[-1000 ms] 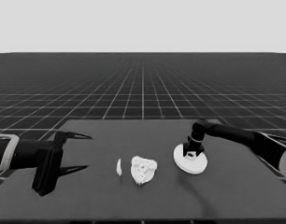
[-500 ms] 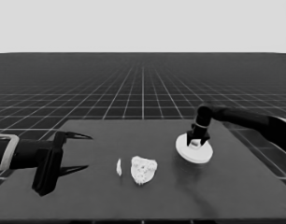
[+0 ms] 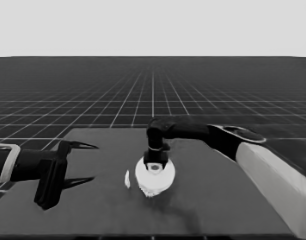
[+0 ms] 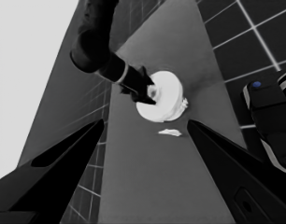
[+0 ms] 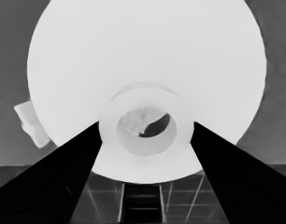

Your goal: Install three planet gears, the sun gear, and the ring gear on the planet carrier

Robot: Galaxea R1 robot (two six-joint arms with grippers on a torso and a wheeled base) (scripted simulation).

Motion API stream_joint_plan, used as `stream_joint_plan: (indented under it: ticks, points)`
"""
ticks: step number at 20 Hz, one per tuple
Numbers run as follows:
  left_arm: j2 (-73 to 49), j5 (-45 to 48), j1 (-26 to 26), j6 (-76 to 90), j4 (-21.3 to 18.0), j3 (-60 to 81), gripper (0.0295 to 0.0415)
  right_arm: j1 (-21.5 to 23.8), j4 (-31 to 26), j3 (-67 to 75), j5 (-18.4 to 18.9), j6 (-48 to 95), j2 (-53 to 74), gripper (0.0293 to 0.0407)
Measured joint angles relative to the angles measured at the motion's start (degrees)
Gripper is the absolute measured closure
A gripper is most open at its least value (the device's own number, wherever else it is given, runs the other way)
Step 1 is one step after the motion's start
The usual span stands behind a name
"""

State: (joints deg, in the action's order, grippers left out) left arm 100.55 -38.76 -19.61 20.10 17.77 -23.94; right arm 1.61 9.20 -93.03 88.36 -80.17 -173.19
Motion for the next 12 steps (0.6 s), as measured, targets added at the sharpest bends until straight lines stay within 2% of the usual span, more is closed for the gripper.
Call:
stream_joint_plan:
  ticks: [4, 7, 12]
  points:
    - [0.0, 0.0, 0.0, 0.0, 0.0, 0.0, 0.0326, -0.1, 0.1, -2.3, 0.0, 0.2, -1.9, 0.0351]
    - [0.0, 0.0, 0.0, 0.0, 0.0, 0.0, 0.0326, -4.6, 4.4, -4.7, -1.1, 1.7, -2.6, 0.0352]
    - [0.0, 0.0, 0.0, 0.0, 0.0, 0.0, 0.0326, -5.6, 5.4, -5.5, -1.4, 2.1, -2.9, 0.0351]
